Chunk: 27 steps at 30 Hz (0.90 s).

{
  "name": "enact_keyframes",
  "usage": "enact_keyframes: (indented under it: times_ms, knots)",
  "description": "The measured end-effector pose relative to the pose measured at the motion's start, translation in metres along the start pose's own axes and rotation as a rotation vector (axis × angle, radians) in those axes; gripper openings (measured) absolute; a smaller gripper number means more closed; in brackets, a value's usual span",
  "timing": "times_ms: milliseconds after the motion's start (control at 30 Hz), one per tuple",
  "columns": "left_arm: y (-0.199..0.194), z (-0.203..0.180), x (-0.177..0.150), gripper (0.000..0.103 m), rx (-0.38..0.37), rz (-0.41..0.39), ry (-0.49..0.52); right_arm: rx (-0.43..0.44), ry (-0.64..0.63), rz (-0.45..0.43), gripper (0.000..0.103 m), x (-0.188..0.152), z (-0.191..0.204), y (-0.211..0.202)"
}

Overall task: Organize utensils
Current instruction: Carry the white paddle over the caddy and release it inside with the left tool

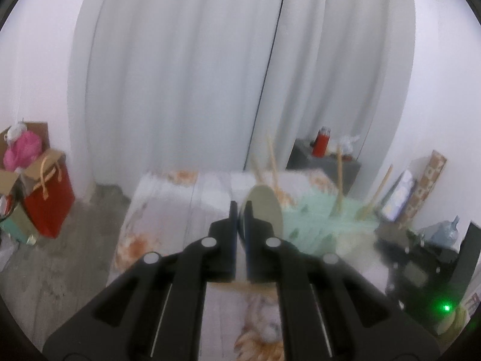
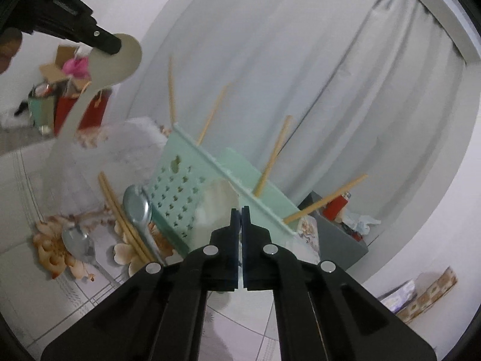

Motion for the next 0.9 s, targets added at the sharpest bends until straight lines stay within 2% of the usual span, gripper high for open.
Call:
enact_keyframes:
  times_ms: [300, 500, 633, 900]
  knots:
    - [0.000, -0.020, 0.075, 0.002, -0.030, -0.203, -0.014, -0.015, 0.093, -0.016, 0.001, 0.003, -0.033, -0.019]
    - [0.009, -0.042, 0.109, 0.002, 0.021, -0.329, 0.028, -0.019, 0.159, -0.038, 0.001, 0.012, -0.053, -0.032]
    - [0.034, -0.060, 0.105, 0.002, 0.077, -0.331, 0.108, -0.015, 0.203, -0.048, 0.001, 0.016, -0.064, -0.038]
    - [0.084, -0.080, 0.059, 0.002, 0.092, -0.258, 0.173, -0.016, 0.253, -0.060, 0.001, 0.018, -0.077, -0.044]
Point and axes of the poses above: each gripper's, at about its wrist camera, not at the fingertips, and y roughly the way its jaws point, z to its left, x to its top, the point moved 7 cm from there along y, roughly the way its jaws point, and after that the axes turned 9 degrees about y, right-handed, at the moved point
